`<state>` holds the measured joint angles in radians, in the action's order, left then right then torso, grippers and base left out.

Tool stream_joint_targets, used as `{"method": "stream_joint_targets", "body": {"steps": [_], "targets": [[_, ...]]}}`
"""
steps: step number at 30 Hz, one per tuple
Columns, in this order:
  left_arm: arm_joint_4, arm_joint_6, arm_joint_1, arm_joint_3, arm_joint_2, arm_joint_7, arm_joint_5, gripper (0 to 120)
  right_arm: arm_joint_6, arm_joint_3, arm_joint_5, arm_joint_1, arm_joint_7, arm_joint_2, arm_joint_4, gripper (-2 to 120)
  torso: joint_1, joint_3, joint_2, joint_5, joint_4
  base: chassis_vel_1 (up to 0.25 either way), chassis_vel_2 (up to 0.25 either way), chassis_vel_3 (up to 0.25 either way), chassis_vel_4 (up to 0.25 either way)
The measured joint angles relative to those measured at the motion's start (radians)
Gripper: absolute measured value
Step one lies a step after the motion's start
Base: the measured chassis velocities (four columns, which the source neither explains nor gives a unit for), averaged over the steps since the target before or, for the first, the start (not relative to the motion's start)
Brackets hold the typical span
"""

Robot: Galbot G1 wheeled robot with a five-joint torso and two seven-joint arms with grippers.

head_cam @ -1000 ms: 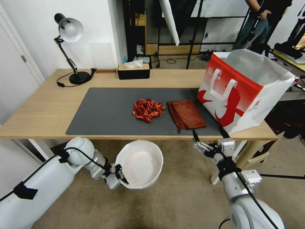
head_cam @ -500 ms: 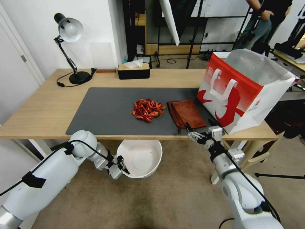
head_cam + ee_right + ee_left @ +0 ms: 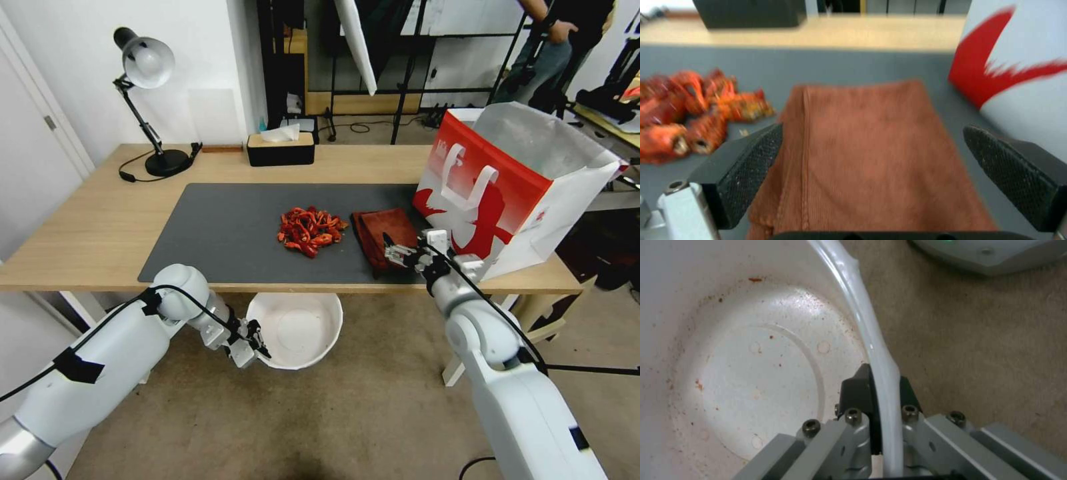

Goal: Sweep shrimp from table into container with towel, then put container into takeout bag.

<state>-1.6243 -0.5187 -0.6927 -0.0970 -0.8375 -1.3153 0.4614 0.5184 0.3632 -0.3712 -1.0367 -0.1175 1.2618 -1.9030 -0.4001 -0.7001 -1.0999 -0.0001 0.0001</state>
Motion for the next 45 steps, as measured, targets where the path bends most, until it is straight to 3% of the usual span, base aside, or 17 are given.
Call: {"method": "stream_joint_targets", "body": {"steps": [3,15,26,30,36,39,45], "targets": [[0.001,-0.005,-0.003,0.001,0.003,0.0,0.0,0,0.075,-0.036,-0.015,0.051,-0.063,0.011,0.036,100,0.0,0.0,0.0,0.0001,-0.0001,0.0,0.0,0.0,0.0],[-0.004,-0.01,-0.018,0.011,0.01,0.001,-0.003,0,0.188,-0.054,-0.075,0.09,-0.145,0.026,0.069,99,0.0,0.0,0.0,0.0001,-0.0001,0.0,0.0,0.0,0.0],[-0.008,-0.016,-0.027,0.015,0.01,0.01,-0.007,0,0.21,-0.045,-0.087,0.072,-0.175,0.037,0.059,62,0.0,0.0,0.0,0.0001,-0.0002,0.0,0.0,0.0,0.0],[-0.008,-0.021,-0.038,0.023,0.011,0.018,-0.008,0,0.212,-0.043,-0.1,0.068,-0.192,0.034,0.058,42,0.0,0.0,0.0,0.0001,-0.0002,0.0,0.0,0.0,0.0],[-0.005,-0.026,-0.046,0.03,0.014,0.026,-0.009,0,0.212,-0.042,-0.116,0.065,-0.21,0.037,0.058,26,0.0,0.0,0.0,0.0,-0.0001,0.0,0.0,0.0,0.0],[-0.001,-0.03,-0.049,0.033,0.014,0.032,-0.009,0,0.212,-0.042,-0.132,0.065,-0.221,0.038,0.058,10,0.0,0.0,0.0,0.0002,0.0,0.0,0.0,0.0,0.0],[-0.002,-0.031,-0.052,0.035,0.016,0.041,-0.013,0,0.212,-0.036,-0.155,0.066,-0.225,0.032,0.053,4,0.0,0.0,0.0,0.0004,0.0001,0.0,0.0,0.0,0.0]]}}
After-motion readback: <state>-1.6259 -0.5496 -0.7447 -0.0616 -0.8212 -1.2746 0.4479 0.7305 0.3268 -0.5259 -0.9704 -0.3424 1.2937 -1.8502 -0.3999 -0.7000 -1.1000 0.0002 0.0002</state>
